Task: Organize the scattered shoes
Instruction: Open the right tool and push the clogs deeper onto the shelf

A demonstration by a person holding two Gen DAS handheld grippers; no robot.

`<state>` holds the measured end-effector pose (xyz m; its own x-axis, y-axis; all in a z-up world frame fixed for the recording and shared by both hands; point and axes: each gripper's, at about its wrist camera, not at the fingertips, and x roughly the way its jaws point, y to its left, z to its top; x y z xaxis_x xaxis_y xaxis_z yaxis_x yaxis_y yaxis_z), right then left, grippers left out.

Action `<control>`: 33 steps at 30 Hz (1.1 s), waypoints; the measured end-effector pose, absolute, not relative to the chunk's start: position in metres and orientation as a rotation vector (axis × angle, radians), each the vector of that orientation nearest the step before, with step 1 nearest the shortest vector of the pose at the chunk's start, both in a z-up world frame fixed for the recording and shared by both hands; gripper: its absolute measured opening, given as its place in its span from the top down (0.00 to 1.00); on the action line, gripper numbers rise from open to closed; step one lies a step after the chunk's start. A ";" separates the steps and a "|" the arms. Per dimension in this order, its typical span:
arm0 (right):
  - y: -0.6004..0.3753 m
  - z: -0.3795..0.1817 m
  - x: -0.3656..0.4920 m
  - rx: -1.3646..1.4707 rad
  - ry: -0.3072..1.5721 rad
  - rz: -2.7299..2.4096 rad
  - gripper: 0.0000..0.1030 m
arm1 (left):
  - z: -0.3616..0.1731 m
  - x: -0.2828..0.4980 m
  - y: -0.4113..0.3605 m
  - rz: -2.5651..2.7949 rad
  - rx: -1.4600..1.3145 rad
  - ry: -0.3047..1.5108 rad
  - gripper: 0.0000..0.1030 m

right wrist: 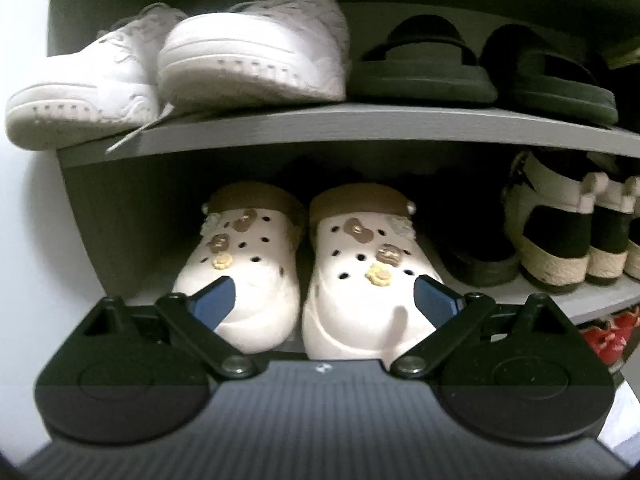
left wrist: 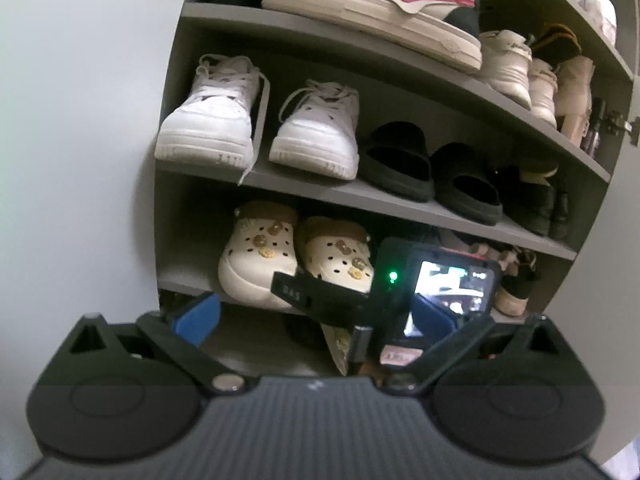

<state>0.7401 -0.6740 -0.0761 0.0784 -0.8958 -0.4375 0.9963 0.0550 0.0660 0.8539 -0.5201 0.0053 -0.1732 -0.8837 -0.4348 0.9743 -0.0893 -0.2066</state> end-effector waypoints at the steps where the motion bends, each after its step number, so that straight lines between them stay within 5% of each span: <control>1: -0.673 -0.079 0.739 0.400 0.315 -1.477 0.05 | 0.005 0.853 -0.519 -1.669 0.229 0.509 0.00; 6: -0.669 -0.092 0.725 0.478 0.309 -1.492 0.08 | 0.004 0.857 -0.520 -1.640 0.223 0.512 0.00; 10: -0.673 -0.102 0.715 0.544 0.288 -1.461 0.23 | 0.004 0.859 -0.523 -1.628 0.226 0.525 0.00; 33: -0.689 -0.115 0.685 0.636 0.186 -1.485 0.27 | -0.009 0.826 -0.533 -1.690 0.318 0.516 0.00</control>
